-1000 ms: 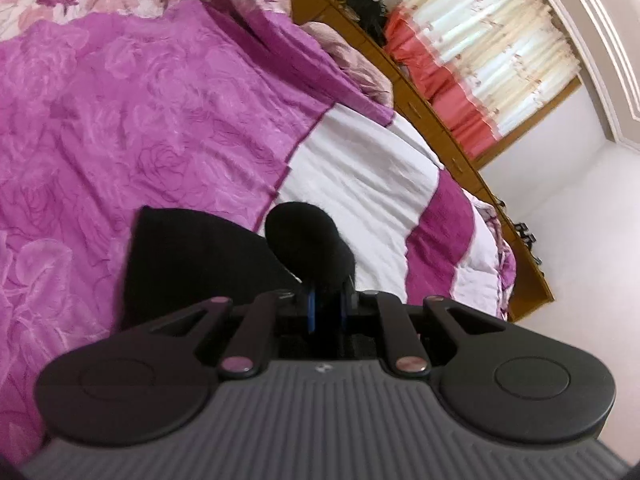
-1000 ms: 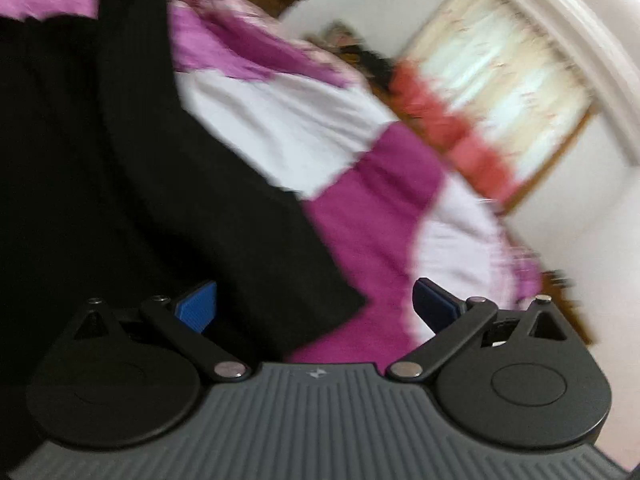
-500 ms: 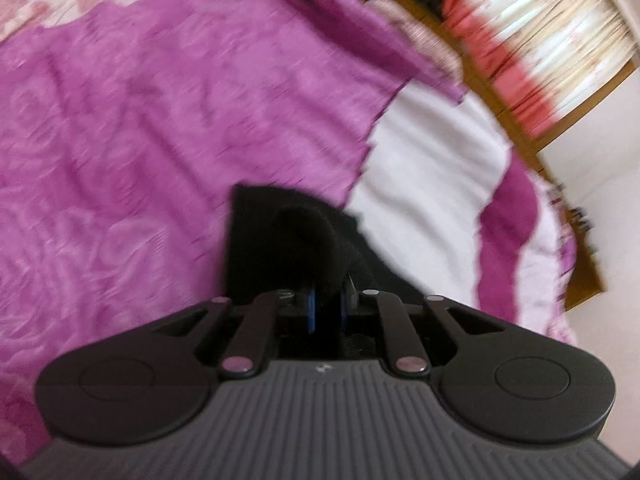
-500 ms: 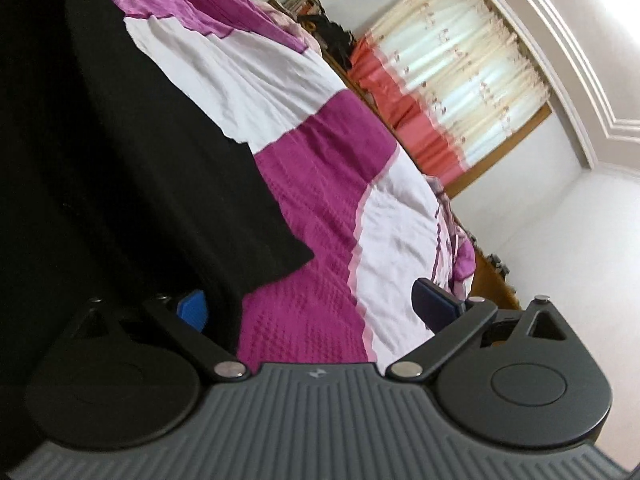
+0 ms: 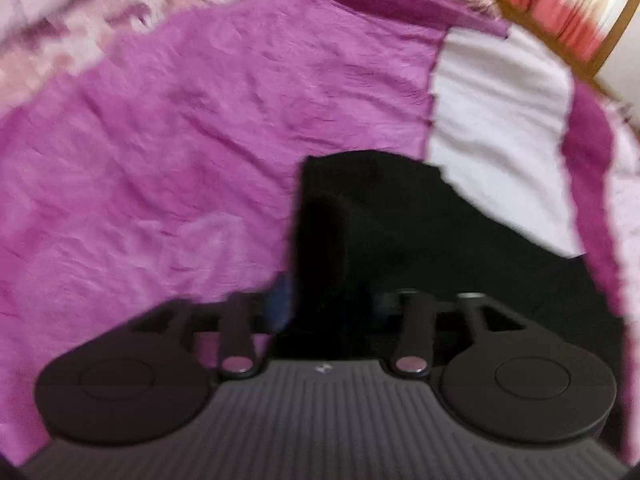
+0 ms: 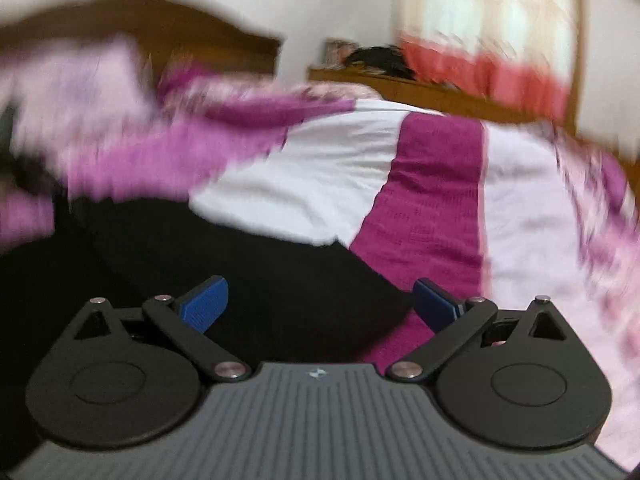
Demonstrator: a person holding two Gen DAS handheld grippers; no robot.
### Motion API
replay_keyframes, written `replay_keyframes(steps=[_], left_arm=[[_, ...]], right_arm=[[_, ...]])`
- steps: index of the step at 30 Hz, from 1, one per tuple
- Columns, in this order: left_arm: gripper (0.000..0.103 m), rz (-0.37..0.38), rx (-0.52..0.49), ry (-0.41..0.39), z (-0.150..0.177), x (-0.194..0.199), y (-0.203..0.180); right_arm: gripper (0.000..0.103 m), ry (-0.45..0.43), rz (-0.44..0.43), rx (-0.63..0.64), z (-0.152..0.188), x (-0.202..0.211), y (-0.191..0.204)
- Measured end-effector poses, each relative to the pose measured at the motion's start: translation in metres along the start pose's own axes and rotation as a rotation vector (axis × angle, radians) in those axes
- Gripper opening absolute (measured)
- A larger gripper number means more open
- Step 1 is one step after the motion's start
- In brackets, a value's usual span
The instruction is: Fold small clothes
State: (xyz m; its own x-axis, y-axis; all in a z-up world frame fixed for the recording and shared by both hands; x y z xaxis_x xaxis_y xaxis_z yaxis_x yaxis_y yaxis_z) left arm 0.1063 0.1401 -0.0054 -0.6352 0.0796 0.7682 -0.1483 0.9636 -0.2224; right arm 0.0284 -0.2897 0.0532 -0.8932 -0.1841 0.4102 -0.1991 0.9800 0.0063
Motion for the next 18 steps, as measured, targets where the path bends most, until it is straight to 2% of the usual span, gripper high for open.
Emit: replay_keyframes(steps=[3, 6, 9, 10, 12, 13, 15, 18], left_arm=[[0.059, -0.032, 0.004, 0.008, 0.005, 0.000, 0.000], [0.059, -0.066, -0.060, -0.013, 0.005, 0.003, -0.005], [0.059, -0.066, -0.054, -0.014, 0.008, 0.004, -0.004], [0.059, -0.058, -0.040, -0.014, 0.008, 0.006, -0.002], [0.059, -0.041, -0.011, -0.025, 0.008, 0.013, 0.000], [0.055, -0.022, 0.003, -0.039, 0.008, 0.019, 0.000], [0.055, 0.030, 0.014, -0.088, 0.007, 0.038, -0.002], [0.055, 0.121, -0.024, -0.202, 0.005, 0.079, -0.010]], right_arm=[[0.102, 0.082, 0.106, -0.149, 0.000, -0.026, -0.020], [0.101, 0.173, 0.185, -0.069, 0.015, -0.056, -0.015], [0.102, 0.309, 0.231, 0.037, 0.042, -0.089, -0.003], [0.103, 0.295, 0.246, 0.010, 0.045, -0.092, -0.004], [0.103, 0.324, 0.274, -0.084, 0.043, -0.090, -0.009], [0.103, 0.348, 0.302, -0.130, 0.038, -0.086, -0.010], [0.103, 0.354, 0.353, -0.196, 0.029, -0.067, -0.008], [0.103, 0.336, 0.327, -0.211, 0.021, -0.035, 0.018]])
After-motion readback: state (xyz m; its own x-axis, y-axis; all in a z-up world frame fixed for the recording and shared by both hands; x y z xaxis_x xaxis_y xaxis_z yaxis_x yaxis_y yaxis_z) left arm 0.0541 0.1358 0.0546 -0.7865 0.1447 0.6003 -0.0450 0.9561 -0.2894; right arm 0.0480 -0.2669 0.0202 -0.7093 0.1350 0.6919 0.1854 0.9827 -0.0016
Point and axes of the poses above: each gripper's, at about its wrist camera, not at the fingertips, and x roughly against the way its jaws point, y to its left, z to its underside, the point moved 7 cm from there along -x, roughly the way its jaws point, and after that the axes turned 3 degrees about -x, right-handed, at the moved point
